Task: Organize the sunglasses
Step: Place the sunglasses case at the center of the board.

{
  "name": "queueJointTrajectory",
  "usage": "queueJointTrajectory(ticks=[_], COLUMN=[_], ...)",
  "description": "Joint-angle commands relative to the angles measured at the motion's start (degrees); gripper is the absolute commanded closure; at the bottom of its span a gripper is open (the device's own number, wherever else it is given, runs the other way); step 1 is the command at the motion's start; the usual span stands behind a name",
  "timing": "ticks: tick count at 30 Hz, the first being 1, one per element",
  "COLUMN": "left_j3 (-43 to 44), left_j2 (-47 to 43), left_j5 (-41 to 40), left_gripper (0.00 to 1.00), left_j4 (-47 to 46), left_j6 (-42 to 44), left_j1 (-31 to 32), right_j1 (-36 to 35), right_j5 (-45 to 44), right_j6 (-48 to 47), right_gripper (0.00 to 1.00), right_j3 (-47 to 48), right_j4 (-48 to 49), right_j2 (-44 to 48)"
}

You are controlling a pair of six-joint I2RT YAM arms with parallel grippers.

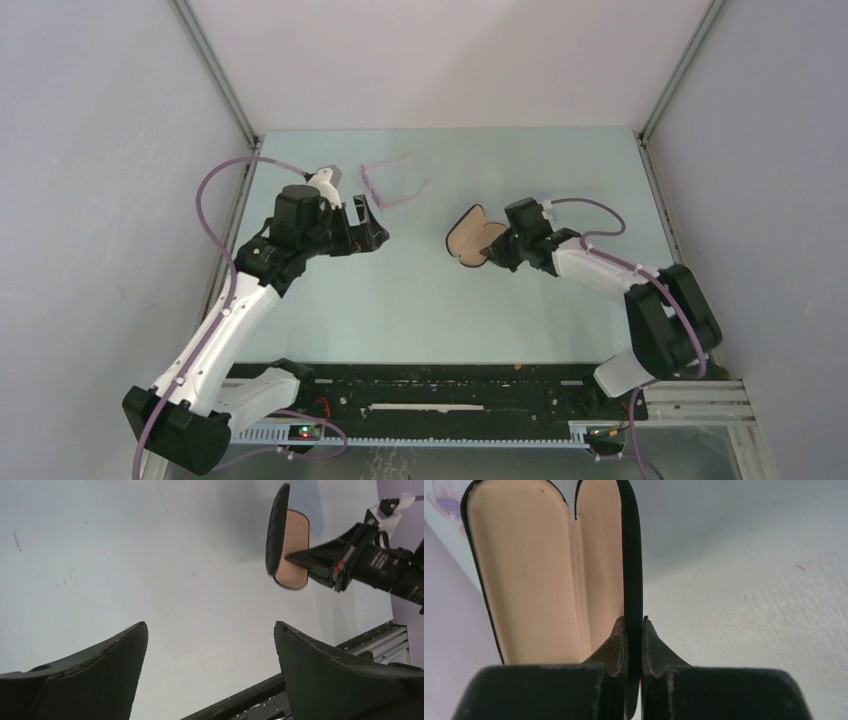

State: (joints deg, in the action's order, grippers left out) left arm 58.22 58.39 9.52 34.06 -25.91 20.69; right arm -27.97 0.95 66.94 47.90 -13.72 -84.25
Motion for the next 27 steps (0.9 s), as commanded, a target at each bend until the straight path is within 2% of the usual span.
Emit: queueJointTrajectory(ticks=[1, 6, 9, 14, 16, 17, 18, 21, 23, 25, 27], left_j3=[2.7, 1.0, 0.2, -0.3, -0.4, -0.3, -0.4, -0.6, -0.7, -0.4, 0.1], left_j2=[-3.3, -6.3, -6.7, -6.9, -7.0, -7.1, -7.0, -7.0, -6.7, -6.1, -5.8], left_j5=[-3.6, -4.6, -4.3, -3.1, -3.1, -3.3, -3.4, -3.4, -2.9, -1.9, -1.1], left_gripper=[0.0, 0.0, 0.0, 0.0, 0.0, 0.0, 0.0, 0.0, 0.0, 0.0, 0.0], left_j4=[2.0, 2.0, 2.0, 2.2, 2.5, 2.7, 2.9, 3.0, 2.9, 3.0, 3.5], left_j6=[0.2, -0.1, -0.1, -0.4, -0.3, -0.2, -0.1, 0.0, 0.1, 0.8, 1.0], left_j1=[-0.2, -0.2, -0.2, -0.2, -0.2, -0.2, -0.2, -0.2, -0.2, -0.2, -0.2], right_j1=[-0.8, -0.9, -2.2, -4.5, -4.6, -4.5, -4.3, -3.0, -1.2, 0.9, 2.9], right_j5=[-10.5, -8.8, -7.0, -6.8, -5.6, -5.2, -4.7, -2.1, 3.6, 9.2, 11.0], right_j6=[12.1, 19.8, 21.3, 24.5, 24.0, 23.3, 22.6, 18.3, 12.6, 6.6, 1.5], right_gripper=[1.0, 1.0, 1.0, 0.98, 0.85, 0.72, 0.67, 0.37, 0.27, 0.25, 0.25], right_j3=[9.3, 14.0, 20.0, 25.5, 26.4, 26.6, 26.6, 26.6, 26.5, 24.4, 20.4], right_j4=[-1.7, -0.3, -2.4, -4.0, -3.7, -3.3, -3.3, -2.0, -0.2, 2.0, 3.8], right_j2=[-6.0, -15.0, -21.5, -27.3, -28.0, -28.0, -28.0, -27.5, -27.3, -25.7, -21.5])
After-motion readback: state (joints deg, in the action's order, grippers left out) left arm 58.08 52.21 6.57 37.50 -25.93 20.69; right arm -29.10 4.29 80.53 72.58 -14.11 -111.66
